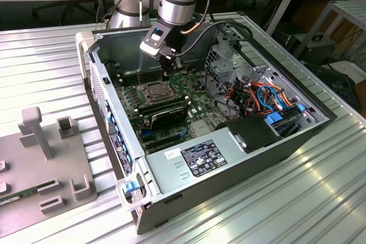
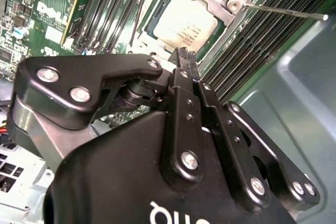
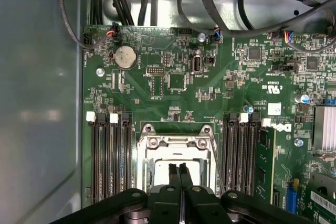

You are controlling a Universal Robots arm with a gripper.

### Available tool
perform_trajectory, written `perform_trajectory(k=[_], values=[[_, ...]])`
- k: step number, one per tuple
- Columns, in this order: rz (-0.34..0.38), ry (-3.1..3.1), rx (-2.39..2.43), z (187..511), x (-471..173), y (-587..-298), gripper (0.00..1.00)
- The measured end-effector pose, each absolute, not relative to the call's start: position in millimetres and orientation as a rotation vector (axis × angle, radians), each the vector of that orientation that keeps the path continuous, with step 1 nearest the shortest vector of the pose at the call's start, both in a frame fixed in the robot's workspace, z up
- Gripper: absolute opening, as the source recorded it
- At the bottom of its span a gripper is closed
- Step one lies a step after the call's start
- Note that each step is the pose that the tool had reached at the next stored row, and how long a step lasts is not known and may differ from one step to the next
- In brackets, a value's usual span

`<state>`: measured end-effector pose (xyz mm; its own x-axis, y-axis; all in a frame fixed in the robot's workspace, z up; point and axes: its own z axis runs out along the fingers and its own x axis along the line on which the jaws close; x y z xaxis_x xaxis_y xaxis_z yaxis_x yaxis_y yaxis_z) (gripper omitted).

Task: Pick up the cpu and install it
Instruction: 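Close the cpu cover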

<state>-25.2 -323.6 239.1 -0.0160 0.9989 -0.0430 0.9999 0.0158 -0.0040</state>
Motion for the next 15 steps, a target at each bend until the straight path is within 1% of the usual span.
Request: perform_trajectory(k=[15], values=[[-0.048,2.219,2.181,236.6,-42.3,-327.4,0.11]])
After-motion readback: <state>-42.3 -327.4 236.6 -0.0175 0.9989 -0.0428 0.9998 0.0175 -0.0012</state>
